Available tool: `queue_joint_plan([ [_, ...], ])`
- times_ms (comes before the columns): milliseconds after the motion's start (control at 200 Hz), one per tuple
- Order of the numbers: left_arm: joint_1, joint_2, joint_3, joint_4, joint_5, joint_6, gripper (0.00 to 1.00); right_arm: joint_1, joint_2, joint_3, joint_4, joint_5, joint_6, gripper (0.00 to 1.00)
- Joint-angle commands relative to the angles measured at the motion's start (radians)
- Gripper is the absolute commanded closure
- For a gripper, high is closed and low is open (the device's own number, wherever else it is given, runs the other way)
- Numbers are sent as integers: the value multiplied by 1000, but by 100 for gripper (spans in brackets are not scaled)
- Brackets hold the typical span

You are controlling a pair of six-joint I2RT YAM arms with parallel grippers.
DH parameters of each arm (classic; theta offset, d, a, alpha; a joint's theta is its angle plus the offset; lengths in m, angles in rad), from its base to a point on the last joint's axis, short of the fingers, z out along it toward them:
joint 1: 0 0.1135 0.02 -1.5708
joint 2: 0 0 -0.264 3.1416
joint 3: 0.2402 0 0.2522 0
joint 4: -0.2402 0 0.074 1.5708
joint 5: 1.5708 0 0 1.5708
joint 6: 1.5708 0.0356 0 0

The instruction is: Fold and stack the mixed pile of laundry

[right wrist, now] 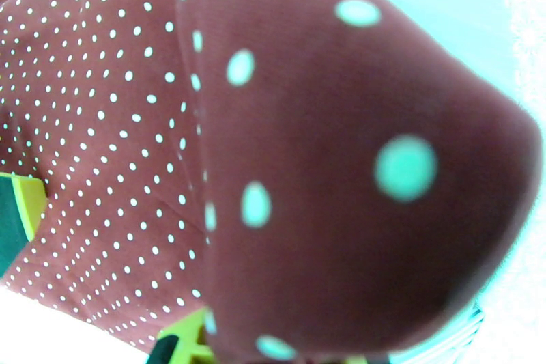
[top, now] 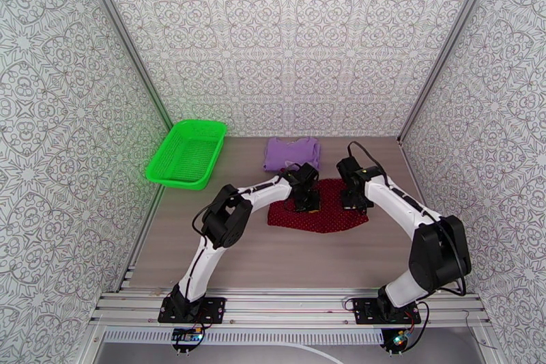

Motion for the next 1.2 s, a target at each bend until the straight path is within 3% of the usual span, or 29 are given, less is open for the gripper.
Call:
queue_joint_plan([
  [0, -3, 5, 6, -17, -24, 24, 100, -24, 2, 5, -12, 30, -25, 100],
  [175, -1, 37, 5, 21, -7, 38, 100, -33, 49, 72, -48, 0, -38, 100],
  [475, 20, 44, -92, 140, 47, 17, 100, 12, 20, 96, 74, -481, 51, 100],
  [670, 45, -2, -110, 159, 57, 30, 100, 50, 41, 76, 231, -676, 155, 100],
  [845, 106, -135, -77, 45, 4, 109, 100, 56, 21, 91, 236, -690, 168, 100],
  [975, 160, -244, -76, -69, -47, 168, 91, 55, 6, 98, 215, -687, 151, 100],
  [1195, 247, -389, -285, -82, -100, 198, 94, 55, 4, 97, 207, -681, 143, 100],
])
